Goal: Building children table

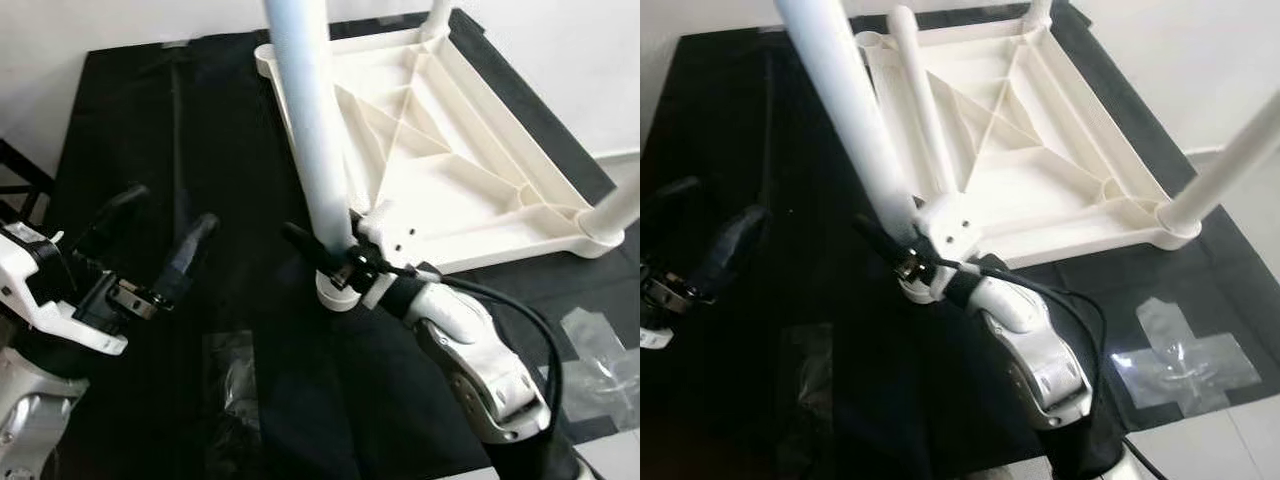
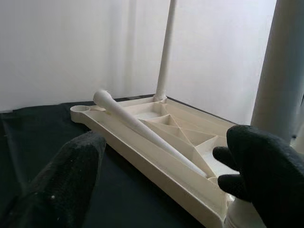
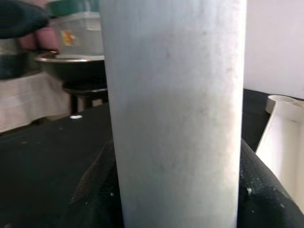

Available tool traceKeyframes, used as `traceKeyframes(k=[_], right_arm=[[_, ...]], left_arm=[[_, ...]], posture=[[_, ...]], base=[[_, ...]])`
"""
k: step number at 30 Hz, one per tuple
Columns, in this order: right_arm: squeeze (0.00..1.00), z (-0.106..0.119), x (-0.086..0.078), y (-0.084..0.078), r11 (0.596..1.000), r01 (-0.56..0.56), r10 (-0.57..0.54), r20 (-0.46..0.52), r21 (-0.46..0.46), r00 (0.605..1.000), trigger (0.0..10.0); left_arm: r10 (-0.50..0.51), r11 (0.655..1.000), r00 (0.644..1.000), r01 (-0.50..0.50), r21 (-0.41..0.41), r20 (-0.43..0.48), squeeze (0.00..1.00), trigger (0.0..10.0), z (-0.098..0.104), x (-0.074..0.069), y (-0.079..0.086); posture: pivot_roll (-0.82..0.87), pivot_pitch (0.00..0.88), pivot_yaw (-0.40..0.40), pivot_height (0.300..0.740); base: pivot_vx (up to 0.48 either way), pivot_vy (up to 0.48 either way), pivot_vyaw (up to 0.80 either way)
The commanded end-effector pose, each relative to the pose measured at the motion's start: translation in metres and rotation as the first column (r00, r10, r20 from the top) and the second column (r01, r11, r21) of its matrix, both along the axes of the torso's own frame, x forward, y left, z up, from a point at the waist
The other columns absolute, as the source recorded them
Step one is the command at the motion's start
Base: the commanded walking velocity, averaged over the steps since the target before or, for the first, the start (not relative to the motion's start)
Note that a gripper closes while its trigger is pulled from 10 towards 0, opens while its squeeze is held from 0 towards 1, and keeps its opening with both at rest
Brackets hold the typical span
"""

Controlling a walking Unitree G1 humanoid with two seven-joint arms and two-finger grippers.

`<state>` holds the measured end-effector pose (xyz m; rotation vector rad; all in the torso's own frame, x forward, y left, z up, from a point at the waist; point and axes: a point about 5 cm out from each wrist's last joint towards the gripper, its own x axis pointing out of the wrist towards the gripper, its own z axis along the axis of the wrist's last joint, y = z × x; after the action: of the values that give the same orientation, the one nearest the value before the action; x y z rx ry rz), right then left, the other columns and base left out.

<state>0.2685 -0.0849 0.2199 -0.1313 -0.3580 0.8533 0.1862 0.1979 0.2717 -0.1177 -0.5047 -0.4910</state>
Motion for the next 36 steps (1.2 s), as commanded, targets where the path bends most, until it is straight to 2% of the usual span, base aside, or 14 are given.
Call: traceKeyframes(k=[1, 6, 11, 14, 18, 19, 20, 22, 25, 30, 31, 32, 34, 36], right_arm=[[0.00, -0.028, -0.004, -0.001, 0.998, -0.056, 0.055, -0.129, -0.003, 0.990, 10.0], [0.00, -0.031, -0.005, -0.006, 0.997, -0.081, 0.080, -0.119, 0.000, 0.990, 10.0], [0.00, -0.032, -0.002, -0.012, 0.993, -0.090, 0.098, -0.122, 0.072, 0.988, 10.0], [0.00, -0.033, 0.001, -0.013, 0.992, -0.100, 0.107, -0.108, 0.071, 0.988, 10.0], [0.00, -0.033, 0.004, -0.013, 0.992, -0.108, 0.114, -0.102, 0.064, 0.988, 10.0], [0.00, -0.033, 0.005, -0.013, 0.992, -0.112, 0.117, -0.100, 0.062, 0.988, 10.0], [0.00, -0.033, 0.005, -0.013, 0.992, -0.112, 0.117, -0.100, 0.062, 0.988, 10.0], [0.00, -0.032, 0.009, -0.012, 0.991, -0.118, 0.123, -0.090, 0.059, 0.988, 10.0], [0.00, -0.029, 0.013, -0.008, 0.989, -0.139, 0.143, -0.075, 0.056, 0.987, 10.0], [0.00, -0.028, 0.013, -0.006, 0.987, -0.151, 0.154, -0.065, 0.051, 0.986, 10.0], [0.00, -0.027, 0.014, -0.004, 0.986, -0.161, 0.164, -0.059, 0.051, 0.985, 10.0], [0.00, -0.025, 0.014, -0.002, 0.984, -0.169, 0.171, -0.053, 0.051, 0.984, 10.0], [0.00, -0.024, 0.015, 0.000, 0.983, -0.178, 0.180, -0.047, 0.051, 0.982, 10.0], [0.00, -0.023, 0.015, 0.000, 0.982, -0.180, 0.182, -0.045, 0.051, 0.982, 10.0]], left_arm=[[-0.031, 0.999, 0.999, 0.031, 0.008, -0.018, 0.00, 10.0, 0.001, 0.000, -0.001], [-0.066, 0.998, 0.997, 0.066, 0.004, -0.041, 0.00, 10.0, 0.001, 0.003, -0.003], [-0.157, 0.988, 0.984, 0.157, -0.002, -0.080, 0.00, 10.0, 0.003, 0.009, -0.013], [-0.236, 0.971, 0.969, 0.238, 0.019, -0.077, 0.00, 10.0, 0.011, 0.013, -0.020], [-0.339, 0.941, 0.939, 0.339, -0.016, -0.047, 0.00, 10.0, 0.020, 0.012, -0.025], [-0.396, 0.918, 0.918, 0.395, -0.032, -0.034, 1.00, 10.0, 0.025, 0.011, -0.027], [-0.396, 0.918, 0.918, 0.395, -0.032, -0.034, 1.00, 10.0, 0.025, 0.011, -0.027], [-0.534, 0.844, 0.844, 0.535, 0.019, -0.038, 1.00, 10.0, 0.030, 0.006, -0.037], [-0.605, 0.784, 0.793, 0.609, 0.118, -0.071, 1.00, 10.0, 0.034, 0.013, -0.051], [-0.589, 0.792, 0.805, 0.592, 0.151, -0.071, 1.00, 10.0, 0.036, 0.021, -0.054], [-0.543, 0.821, 0.838, 0.543, 0.175, -0.053, 1.00, 10.0, 0.039, 0.033, -0.057], [-0.483, 0.859, 0.875, 0.479, 0.179, -0.027, 0.00, 10.0, 0.045, 0.047, -0.059], [-0.410, 0.897, 0.912, 0.403, 0.182, 0.000, 0.00, 10.0, 0.051, 0.065, -0.063], [-0.395, 0.903, 0.919, 0.388, 0.183, 0.003, 0.00, 10.0, 0.053, 0.069, -0.063]], posture=[[-0.02, 0.236, 0.022, 0.740], [-0.02, 0.232, 0.026, 0.740], [-0.02, 0.221, 0.046, 0.740], [-0.02, 0.221, 0.052, 0.740], [-0.02, 0.218, 0.057, 0.740], [-0.02, 0.218, 0.057, 0.740], [-0.02, 0.218, 0.057, 0.740], [-0.01, 0.215, 0.056, 0.740], [-0.01, 0.213, 0.057, 0.740], [-0.01, 0.212, 0.058, 0.740], [-0.01, 0.212, 0.060, 0.740], [-0.01, 0.209, 0.061, 0.740], [-0.02, 0.210, 0.062, 0.740], [-0.02, 0.210, 0.062, 0.740]], base=[[0.000, 0.000, 0.00], [0.000, 0.000, 0.00], [0.000, 0.000, 0.00], [0.000, 0.000, 0.00], [0.000, 0.000, 0.00], [0.000, 0.000, 0.00], [0.000, 0.000, 0.00], [0.000, 0.000, 0.00], [0.000, 0.000, 0.00], [0.000, 0.000, 0.00], [0.000, 0.000, 0.00], [0.000, 0.000, 0.00], [0.000, 0.000, 0.00], [0.000, 0.000, 0.00]])
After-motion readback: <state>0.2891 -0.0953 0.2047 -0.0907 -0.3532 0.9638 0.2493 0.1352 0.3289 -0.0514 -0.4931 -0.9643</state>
